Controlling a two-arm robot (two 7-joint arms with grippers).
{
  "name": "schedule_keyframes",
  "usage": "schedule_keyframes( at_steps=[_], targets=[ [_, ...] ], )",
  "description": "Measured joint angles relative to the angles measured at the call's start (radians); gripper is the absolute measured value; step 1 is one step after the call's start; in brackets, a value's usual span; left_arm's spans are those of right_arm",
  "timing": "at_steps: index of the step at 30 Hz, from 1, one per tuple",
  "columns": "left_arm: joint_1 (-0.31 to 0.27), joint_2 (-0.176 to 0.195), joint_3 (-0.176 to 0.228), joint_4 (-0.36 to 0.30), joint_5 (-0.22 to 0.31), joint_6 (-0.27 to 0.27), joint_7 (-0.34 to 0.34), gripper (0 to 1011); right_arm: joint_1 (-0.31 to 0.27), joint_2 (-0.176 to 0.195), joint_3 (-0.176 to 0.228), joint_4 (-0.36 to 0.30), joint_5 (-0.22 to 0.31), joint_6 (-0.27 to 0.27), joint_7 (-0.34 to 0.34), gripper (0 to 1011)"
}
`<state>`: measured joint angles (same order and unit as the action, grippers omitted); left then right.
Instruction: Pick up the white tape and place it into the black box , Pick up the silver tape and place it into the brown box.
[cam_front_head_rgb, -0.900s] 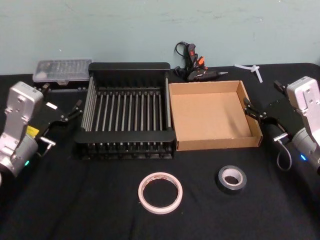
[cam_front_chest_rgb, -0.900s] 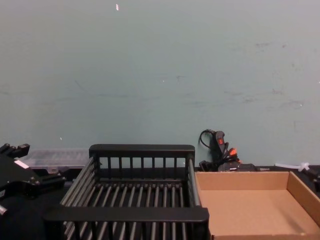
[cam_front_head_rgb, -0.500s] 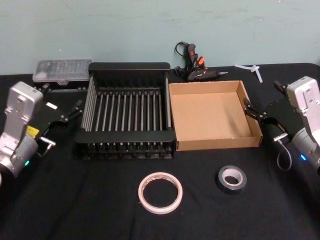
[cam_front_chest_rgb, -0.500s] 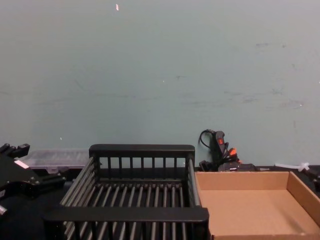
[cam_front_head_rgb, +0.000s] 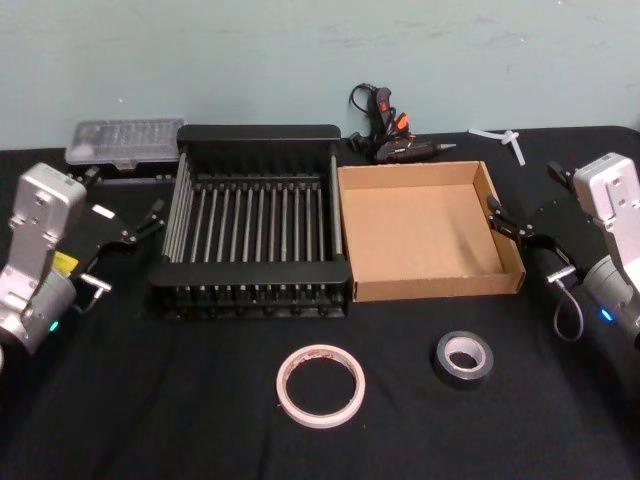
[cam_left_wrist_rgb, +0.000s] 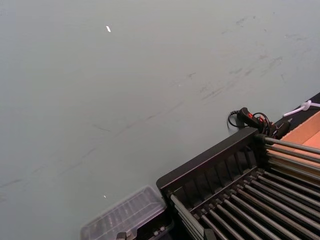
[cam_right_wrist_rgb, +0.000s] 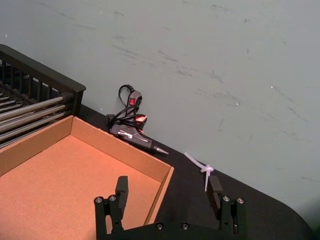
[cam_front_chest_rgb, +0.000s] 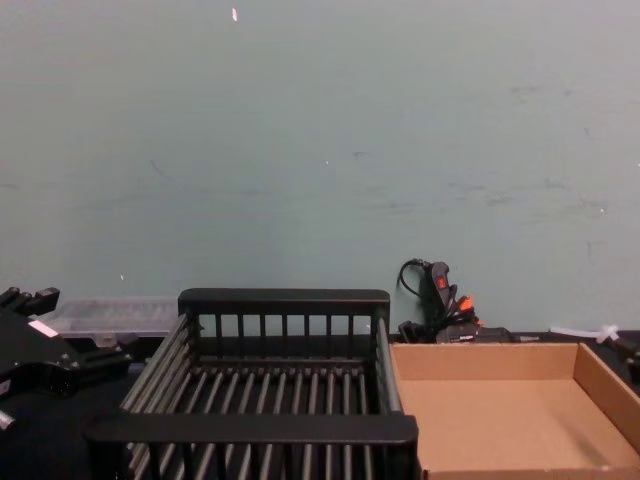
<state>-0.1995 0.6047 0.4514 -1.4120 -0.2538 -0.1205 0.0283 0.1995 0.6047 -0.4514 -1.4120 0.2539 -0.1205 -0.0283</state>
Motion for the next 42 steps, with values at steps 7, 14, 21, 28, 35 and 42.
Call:
schedule_keyframes(
  at_steps=[7, 14, 21, 28, 35, 42],
  targets=[
    [0.000, 0.000, 0.000, 0.000, 0.000, 0.000, 0.000, 1001, 0.000, 0.000, 0.000, 0.000, 0.000, 0.000, 0.000, 1002],
    [0.000, 0.000, 0.000, 0.000, 0.000, 0.000, 0.000, 1001, 0.000, 0.000, 0.000, 0.000, 0.000, 0.000, 0.000, 1002],
    [0.000, 0.000, 0.000, 0.000, 0.000, 0.000, 0.000, 1001, 0.000, 0.000, 0.000, 0.000, 0.000, 0.000, 0.000, 1002],
    [0.000, 0.000, 0.000, 0.000, 0.000, 0.000, 0.000, 1001, -0.006, -0.004, 0.015, -0.006, 0.008, 0.002, 0.018, 1002],
    [0.000, 0.000, 0.000, 0.000, 0.000, 0.000, 0.000, 1001, -0.028, -0.003, 0.043, -0.052, 0.033, 0.055, 0.045, 1002],
    [0.000, 0.000, 0.000, 0.000, 0.000, 0.000, 0.000, 1001, -0.063, 0.005, 0.073, -0.131, 0.067, 0.134, 0.067, 1002]
  ],
)
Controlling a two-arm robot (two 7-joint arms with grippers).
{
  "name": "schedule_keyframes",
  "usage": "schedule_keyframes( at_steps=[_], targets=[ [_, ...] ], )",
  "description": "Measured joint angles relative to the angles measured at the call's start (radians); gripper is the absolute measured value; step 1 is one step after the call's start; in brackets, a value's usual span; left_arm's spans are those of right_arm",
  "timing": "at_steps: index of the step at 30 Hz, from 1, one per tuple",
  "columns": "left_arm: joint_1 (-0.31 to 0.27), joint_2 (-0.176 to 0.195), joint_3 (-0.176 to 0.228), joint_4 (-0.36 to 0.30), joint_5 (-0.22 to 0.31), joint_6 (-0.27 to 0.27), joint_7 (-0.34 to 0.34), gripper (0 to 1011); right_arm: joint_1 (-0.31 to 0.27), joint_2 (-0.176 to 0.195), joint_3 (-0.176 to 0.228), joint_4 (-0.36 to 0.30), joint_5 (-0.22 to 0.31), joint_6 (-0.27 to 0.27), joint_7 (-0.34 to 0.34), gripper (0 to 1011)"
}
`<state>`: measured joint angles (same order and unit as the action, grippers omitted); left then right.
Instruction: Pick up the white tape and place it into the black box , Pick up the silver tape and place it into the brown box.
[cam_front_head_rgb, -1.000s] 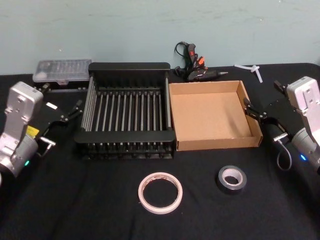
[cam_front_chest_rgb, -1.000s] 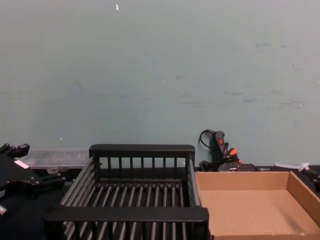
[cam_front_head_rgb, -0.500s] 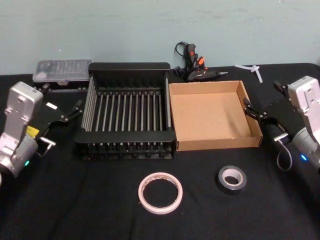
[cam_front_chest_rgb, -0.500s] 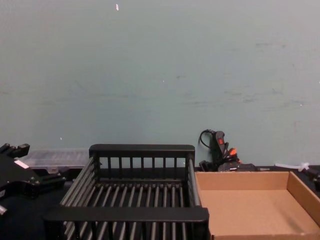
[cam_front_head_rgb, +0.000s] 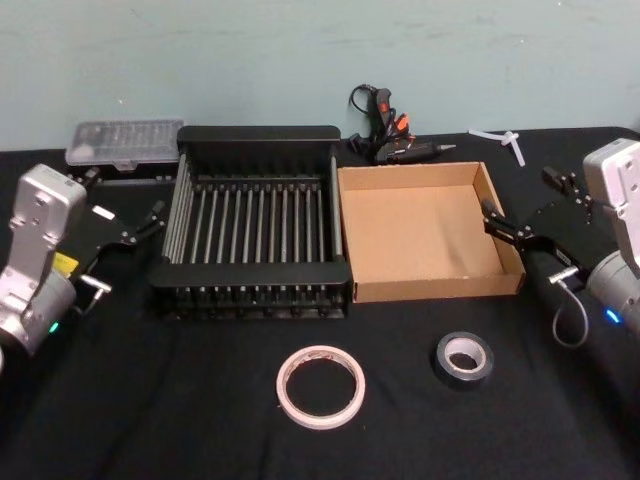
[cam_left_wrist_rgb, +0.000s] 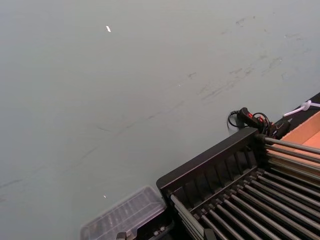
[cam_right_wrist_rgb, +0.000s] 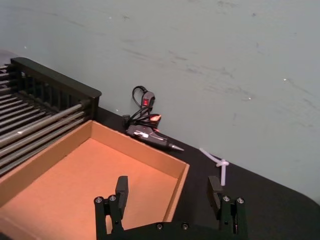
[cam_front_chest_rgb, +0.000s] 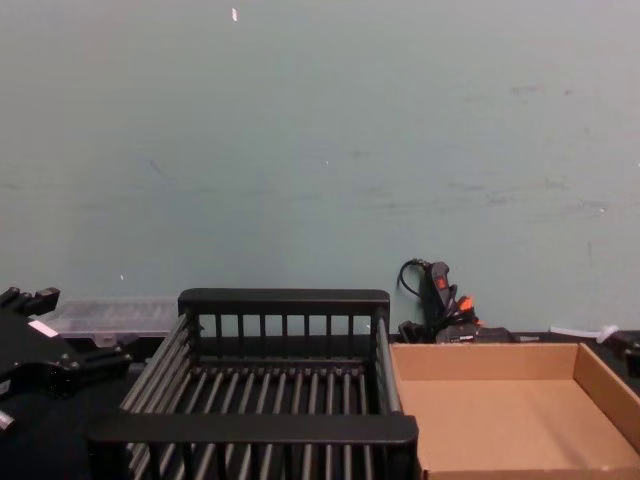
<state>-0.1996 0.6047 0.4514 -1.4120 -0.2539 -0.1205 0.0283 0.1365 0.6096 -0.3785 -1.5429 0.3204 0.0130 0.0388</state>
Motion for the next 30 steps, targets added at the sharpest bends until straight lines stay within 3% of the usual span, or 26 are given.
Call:
schedule_keyframes(
  at_steps=[19, 30],
  targets=[
    [0.000, 0.000, 0.000, 0.000, 0.000, 0.000, 0.000, 1001, -0.149, 0.006, 0.076, -0.262, 0.063, 0.289, -0.016, 1002],
    [0.000, 0.000, 0.000, 0.000, 0.000, 0.000, 0.000, 1001, -0.224, -0.019, 0.103, -0.335, 0.100, 0.390, -0.013, 1002]
  ],
)
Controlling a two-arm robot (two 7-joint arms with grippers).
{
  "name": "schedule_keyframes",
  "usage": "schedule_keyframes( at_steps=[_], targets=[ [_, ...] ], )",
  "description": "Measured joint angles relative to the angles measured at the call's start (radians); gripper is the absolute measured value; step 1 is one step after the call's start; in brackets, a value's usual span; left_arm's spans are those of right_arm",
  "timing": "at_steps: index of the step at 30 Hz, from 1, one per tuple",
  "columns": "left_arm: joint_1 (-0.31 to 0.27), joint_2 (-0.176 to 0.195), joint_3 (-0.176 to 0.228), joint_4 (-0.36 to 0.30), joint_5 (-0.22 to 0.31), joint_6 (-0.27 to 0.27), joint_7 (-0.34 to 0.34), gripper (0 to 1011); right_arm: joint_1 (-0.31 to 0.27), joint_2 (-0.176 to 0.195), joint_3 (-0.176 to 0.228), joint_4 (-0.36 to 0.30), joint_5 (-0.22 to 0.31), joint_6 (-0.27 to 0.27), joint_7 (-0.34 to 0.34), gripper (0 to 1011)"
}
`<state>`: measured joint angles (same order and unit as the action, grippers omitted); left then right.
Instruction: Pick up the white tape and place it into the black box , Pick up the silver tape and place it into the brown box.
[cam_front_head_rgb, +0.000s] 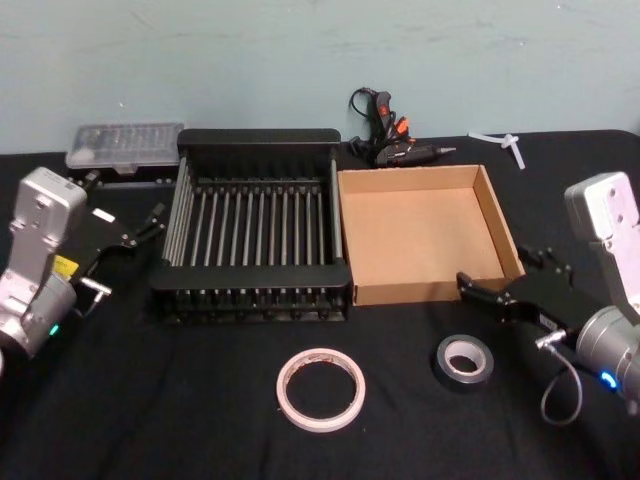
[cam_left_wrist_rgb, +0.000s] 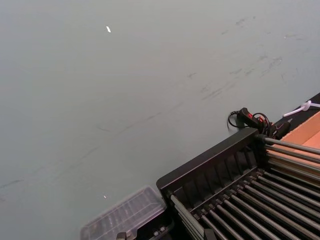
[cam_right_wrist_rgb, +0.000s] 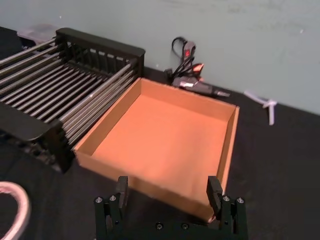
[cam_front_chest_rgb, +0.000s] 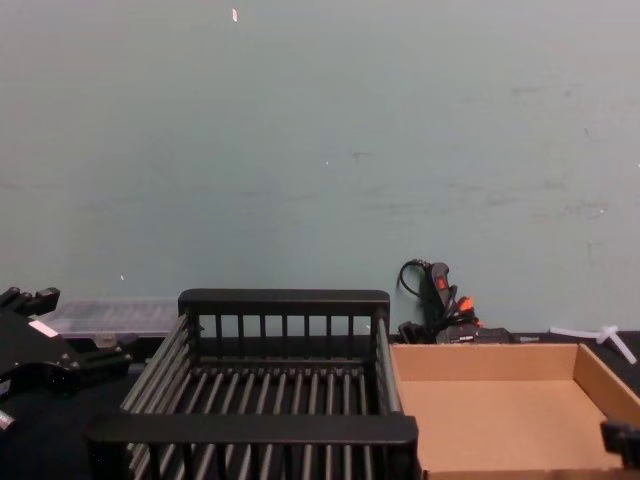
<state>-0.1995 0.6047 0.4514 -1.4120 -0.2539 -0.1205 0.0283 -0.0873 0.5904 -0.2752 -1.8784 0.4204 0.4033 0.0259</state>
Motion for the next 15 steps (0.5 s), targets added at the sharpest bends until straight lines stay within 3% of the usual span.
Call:
schedule_keyframes(
  at_steps=[15],
  targets=[
    [0.000, 0.000, 0.000, 0.000, 0.000, 0.000, 0.000, 1001, -0.061, -0.028, 0.018, -0.038, 0.021, 0.126, 0.011, 1002]
  ],
)
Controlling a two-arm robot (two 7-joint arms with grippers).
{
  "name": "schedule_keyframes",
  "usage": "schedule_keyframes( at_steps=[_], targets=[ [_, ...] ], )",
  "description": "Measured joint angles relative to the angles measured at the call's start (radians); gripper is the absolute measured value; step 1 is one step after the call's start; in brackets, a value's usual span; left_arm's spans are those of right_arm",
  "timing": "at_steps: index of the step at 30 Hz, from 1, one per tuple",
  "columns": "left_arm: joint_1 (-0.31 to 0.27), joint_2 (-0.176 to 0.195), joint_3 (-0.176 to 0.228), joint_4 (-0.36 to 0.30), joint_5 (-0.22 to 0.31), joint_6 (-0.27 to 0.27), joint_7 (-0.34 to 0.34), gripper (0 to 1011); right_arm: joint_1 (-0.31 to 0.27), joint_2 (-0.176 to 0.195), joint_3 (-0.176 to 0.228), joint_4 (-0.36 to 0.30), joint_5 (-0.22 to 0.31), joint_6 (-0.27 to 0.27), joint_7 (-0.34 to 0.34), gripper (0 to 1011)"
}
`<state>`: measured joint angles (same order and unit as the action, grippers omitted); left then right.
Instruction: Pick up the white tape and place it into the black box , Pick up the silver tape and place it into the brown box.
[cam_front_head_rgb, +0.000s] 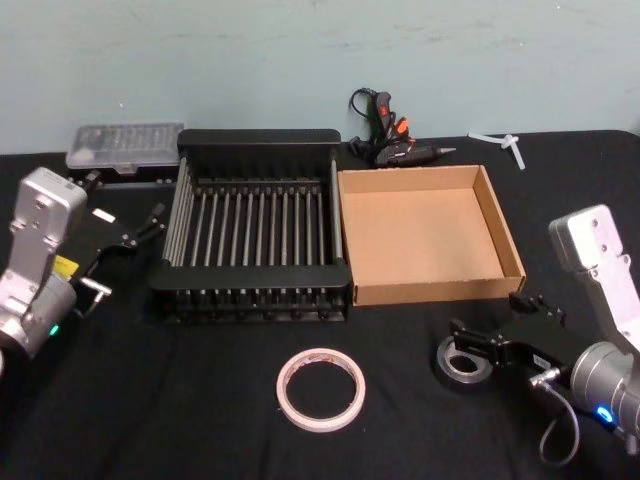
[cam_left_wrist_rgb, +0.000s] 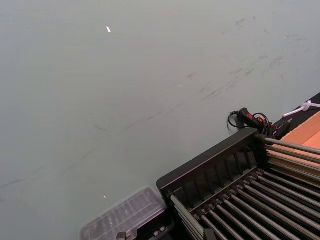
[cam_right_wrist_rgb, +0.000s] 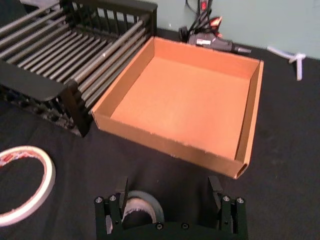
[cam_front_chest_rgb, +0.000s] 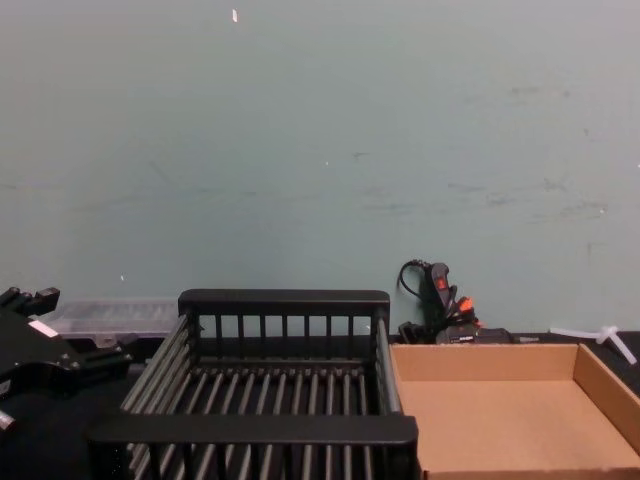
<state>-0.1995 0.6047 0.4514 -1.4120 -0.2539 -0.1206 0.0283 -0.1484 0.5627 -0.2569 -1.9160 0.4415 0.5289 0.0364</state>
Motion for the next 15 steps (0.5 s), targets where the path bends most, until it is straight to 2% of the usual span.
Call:
schedule_keyframes(
  at_steps=[8, 15],
  targets=[
    [0.000, 0.000, 0.000, 0.000, 0.000, 0.000, 0.000, 1001, -0.015, -0.006, 0.010, -0.003, -0.006, 0.054, 0.005, 1002],
    [0.000, 0.000, 0.000, 0.000, 0.000, 0.000, 0.000, 1001, -0.023, -0.016, 0.020, -0.001, -0.019, 0.070, 0.010, 1002]
  ],
)
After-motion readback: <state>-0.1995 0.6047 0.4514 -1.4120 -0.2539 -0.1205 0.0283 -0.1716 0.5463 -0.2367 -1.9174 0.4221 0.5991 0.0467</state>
